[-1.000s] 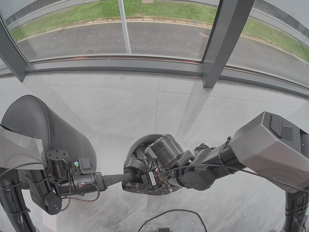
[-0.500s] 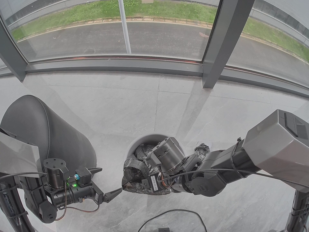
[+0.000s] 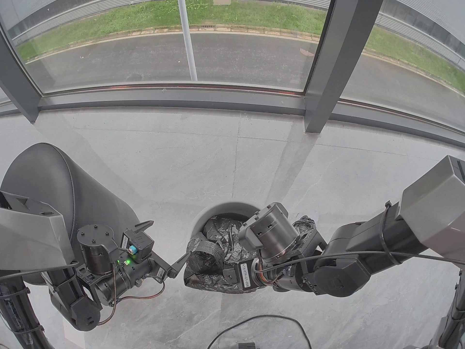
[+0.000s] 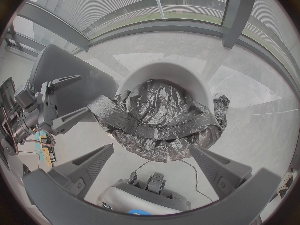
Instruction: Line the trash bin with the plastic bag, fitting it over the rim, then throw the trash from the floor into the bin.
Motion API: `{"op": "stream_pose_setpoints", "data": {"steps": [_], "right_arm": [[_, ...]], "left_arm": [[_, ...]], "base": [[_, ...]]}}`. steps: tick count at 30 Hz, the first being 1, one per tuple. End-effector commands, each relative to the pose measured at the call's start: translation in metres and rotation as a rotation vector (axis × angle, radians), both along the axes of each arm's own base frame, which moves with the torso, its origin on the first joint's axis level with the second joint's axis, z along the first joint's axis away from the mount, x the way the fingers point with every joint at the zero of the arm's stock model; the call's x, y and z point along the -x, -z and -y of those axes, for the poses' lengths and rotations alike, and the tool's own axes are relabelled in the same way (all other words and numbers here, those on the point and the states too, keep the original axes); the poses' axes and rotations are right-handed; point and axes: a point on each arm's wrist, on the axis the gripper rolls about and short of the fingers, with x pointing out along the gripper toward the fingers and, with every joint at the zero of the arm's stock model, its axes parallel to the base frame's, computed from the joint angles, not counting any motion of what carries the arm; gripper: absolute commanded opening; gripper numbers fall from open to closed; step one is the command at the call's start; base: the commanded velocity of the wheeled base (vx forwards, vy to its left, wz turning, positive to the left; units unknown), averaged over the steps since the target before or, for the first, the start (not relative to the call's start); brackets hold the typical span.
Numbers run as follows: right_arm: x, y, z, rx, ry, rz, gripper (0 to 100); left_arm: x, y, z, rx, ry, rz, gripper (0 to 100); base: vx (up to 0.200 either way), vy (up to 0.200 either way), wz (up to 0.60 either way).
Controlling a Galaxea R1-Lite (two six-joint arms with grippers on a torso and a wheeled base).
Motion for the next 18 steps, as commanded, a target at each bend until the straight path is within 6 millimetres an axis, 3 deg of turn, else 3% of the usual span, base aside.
{"op": "stream_pose_setpoints", "data": {"steps": [1,12,18], "right_arm": [[0.004,-0.011,0.013,-0.027,0.015,0.022,100],[0.010,-0.002,0.029,-0.050,0.030,0.042,100],[0.011,-0.008,0.036,-0.062,0.038,0.046,100]], "left_arm": [[0.005,-0.014,0.008,-0.001,-0.014,0.059,100],[0.005,-0.018,0.018,-0.009,-0.015,0.094,100],[0.021,-0.020,0.017,-0.018,0.011,0.075,100]], "base": [[0.000,0.000,0.00],[0.000,0.000,0.00],[0.000,0.000,0.00]]}}
